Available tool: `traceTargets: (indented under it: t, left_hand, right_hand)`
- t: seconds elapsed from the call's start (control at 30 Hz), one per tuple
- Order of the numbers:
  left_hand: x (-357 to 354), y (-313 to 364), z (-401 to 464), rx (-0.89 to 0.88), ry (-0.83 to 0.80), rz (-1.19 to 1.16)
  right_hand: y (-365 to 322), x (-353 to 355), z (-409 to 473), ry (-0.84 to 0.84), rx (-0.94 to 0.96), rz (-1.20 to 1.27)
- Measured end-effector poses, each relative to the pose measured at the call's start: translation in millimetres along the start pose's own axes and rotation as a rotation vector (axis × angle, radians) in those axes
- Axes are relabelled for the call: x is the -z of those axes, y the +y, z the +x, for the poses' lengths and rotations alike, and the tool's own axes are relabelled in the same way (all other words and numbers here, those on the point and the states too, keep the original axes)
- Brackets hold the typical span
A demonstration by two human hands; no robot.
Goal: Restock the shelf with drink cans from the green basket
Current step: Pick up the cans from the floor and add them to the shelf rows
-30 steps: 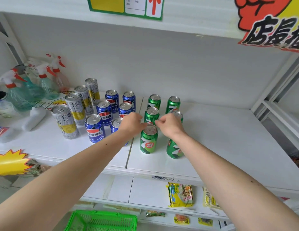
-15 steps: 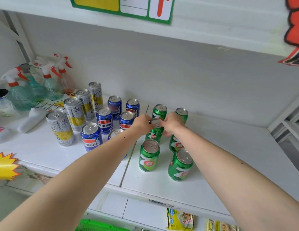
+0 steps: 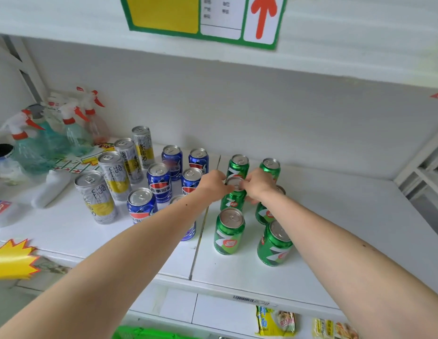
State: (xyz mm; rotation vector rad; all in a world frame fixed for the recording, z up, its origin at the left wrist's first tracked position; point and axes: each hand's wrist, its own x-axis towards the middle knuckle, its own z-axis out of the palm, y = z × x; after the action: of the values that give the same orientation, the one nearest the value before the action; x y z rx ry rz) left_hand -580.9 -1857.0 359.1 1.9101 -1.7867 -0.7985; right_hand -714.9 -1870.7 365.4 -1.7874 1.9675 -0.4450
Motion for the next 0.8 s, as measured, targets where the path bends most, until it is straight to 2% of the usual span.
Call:
traceTargets:
  t: [0.13, 0.23, 0.3, 0.4, 0.57, 0.7, 0.8]
  left_hand:
    - [30, -7, -4, -0.026, 0.043, -0.008]
    - [67, -20, -8, -0.060, 0.141, 0.077]
    - [89, -35, -11, -0.071, 0.198, 0.065]
    - [107, -61, -16, -0.096, 0.147, 0.050]
    - [118, -96, -35, -0.167, 0.064, 0.013]
    - [133, -115, -48, -0.238, 0.067, 0.052]
    - [146, -125, -58, -0.215, -0.024, 0.139]
  right_hand:
    - [-16, 13, -14, 0.126, 0.035, -0.153]
    - [-38, 15, -26, 0.210, 0.104, -0.139]
    - [-57, 7, -33, 0.193, 0.146, -0.044]
    - [-82, -15, -48, 0.095, 0.139, 0.153]
    - [-98, -53, -74, 0.045, 0.063, 0.258]
    - [-99, -71, -82, 0.053, 0.002, 0.310]
    - [-100, -79, -89, -0.019, -0.006, 0.386]
